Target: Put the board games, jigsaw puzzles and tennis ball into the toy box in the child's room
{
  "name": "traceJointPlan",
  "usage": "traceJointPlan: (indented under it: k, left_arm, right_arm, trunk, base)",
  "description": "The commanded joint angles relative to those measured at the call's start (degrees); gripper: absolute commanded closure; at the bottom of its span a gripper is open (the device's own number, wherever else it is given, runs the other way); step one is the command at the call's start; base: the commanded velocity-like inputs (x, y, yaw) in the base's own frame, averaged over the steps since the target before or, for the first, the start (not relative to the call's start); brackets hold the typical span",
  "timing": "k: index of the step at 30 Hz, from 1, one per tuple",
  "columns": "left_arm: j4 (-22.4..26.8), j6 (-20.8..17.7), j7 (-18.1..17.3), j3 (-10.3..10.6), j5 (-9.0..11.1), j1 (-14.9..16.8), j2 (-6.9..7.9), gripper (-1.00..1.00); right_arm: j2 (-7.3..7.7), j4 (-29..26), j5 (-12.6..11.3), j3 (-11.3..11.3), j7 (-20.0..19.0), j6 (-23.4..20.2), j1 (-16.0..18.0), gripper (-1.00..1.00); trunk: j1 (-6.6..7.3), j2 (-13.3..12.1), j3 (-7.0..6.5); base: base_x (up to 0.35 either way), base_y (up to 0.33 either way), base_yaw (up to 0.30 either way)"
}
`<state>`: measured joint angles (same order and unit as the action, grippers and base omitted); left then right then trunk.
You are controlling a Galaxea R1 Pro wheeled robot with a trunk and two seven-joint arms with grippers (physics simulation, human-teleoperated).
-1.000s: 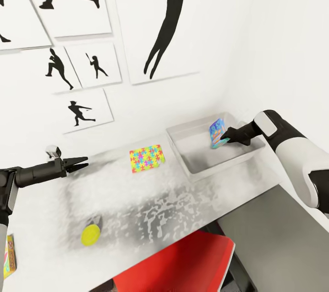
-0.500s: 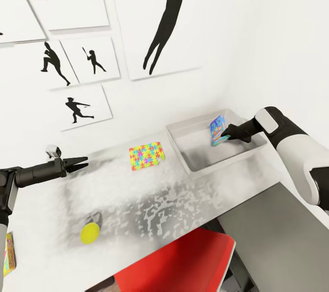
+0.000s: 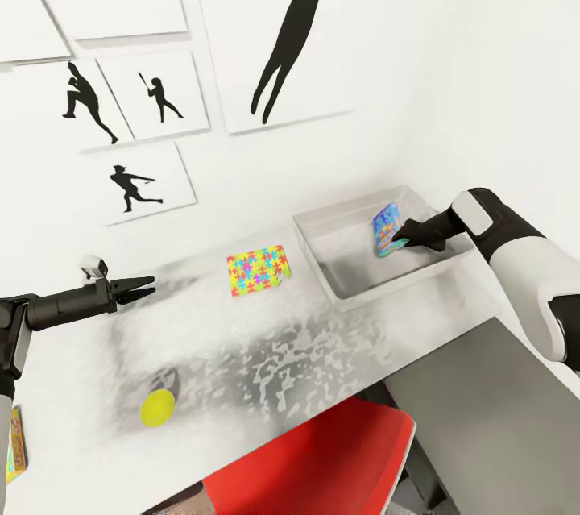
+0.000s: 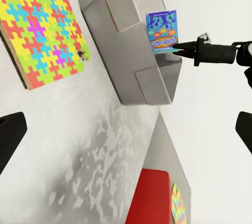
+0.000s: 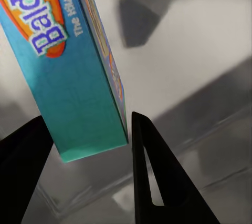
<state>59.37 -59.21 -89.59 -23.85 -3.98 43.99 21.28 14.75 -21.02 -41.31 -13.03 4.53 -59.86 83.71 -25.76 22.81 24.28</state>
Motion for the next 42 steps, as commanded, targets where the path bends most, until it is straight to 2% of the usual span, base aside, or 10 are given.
traceJointPlan:
  k: [1, 20, 32, 42]
  left_arm:
    - [0.0, -0.6, -0.4, -0.1, -0.4, 0.0, -0.04, -1.00]
    - [0.0, -0.6, -0.4, -0.1, -0.4, 0.0, -0.02, -1.00]
    - [0.0, -0.6, -0.4, -0.1, -0.4, 0.0, -0.01, -1.00]
    - [0.1, -0.6, -0.4, -0.1, -0.4, 0.0, 0.33, -1.00]
  right_arm:
    - [0.10, -0.1, -0.7, -0.4, 0.5, -0.1, 0.0, 1.00]
    - [0.64, -0.5, -0.5, -0.7, 0.6, -0.1, 0.1, 1.00]
    - [2.31, -0.8, -0.4, -0.6, 0.6, -0.1, 0.2, 1.00]
    - [2.39, -0.8, -0.6, -0.6, 0.6, -0.1, 3.5, 1.00]
  trunk:
    - [-0.03, 0.1, 0.19]
    - [-0.03, 0.1, 1.99]
    - [-0.03, 0.1, 3.03]
    - [-0.03, 0.1, 3.11]
  base:
    - [0.000, 0.000, 0.000]
    - [0.000, 0.000, 0.000]
    - [0.000, 0.000, 0.000]
    - [0.000, 0.000, 0.000]
